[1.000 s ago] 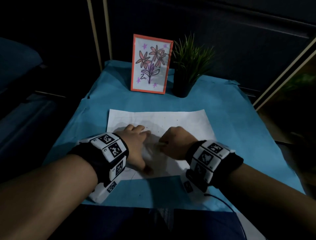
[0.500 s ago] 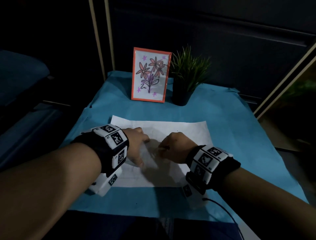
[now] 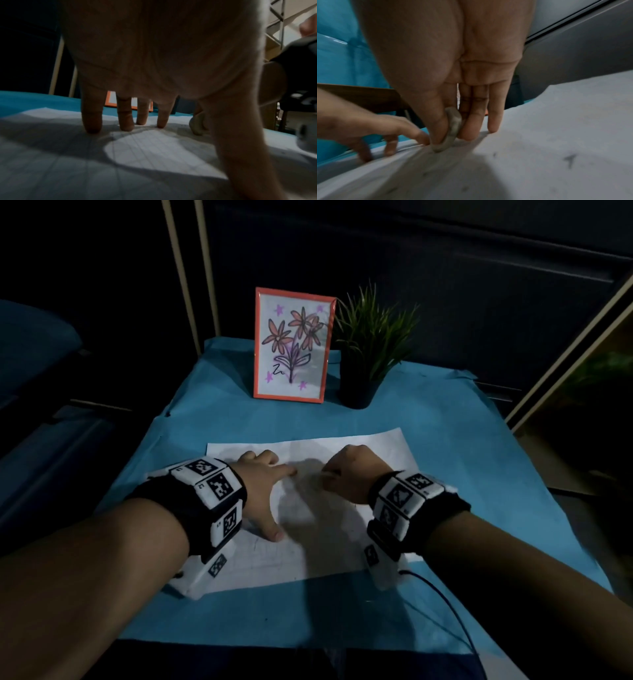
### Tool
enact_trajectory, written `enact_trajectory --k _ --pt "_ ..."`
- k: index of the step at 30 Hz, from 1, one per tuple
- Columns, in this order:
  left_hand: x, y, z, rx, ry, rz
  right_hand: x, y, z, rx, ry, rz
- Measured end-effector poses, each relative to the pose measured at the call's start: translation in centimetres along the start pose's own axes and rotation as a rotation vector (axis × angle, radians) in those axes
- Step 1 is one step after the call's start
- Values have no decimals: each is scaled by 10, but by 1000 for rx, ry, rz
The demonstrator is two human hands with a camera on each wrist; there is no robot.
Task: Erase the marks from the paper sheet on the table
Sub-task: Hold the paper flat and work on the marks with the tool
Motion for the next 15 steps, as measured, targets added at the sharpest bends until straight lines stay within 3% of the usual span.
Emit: enact_trajectory --k 6,12,15 --pt "1 1 2 -76 -32 19 -16 15 -23 -38 92 86" --pt "5 0 4 -63 -85 21 7 7 -5 -47 16 24" --pt "7 0 6 -48 -68 33 -6 15 -22 -45 92 78"
Point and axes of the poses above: each hand's wrist, its own x-axis towards the middle knuckle, its own z-axis out of the back of the hand, y = z × x, the point moved 9 cm from there along x, towards the middle knuckle, and after that the axes turned 12 degrees about x, right-handed, at the moved point
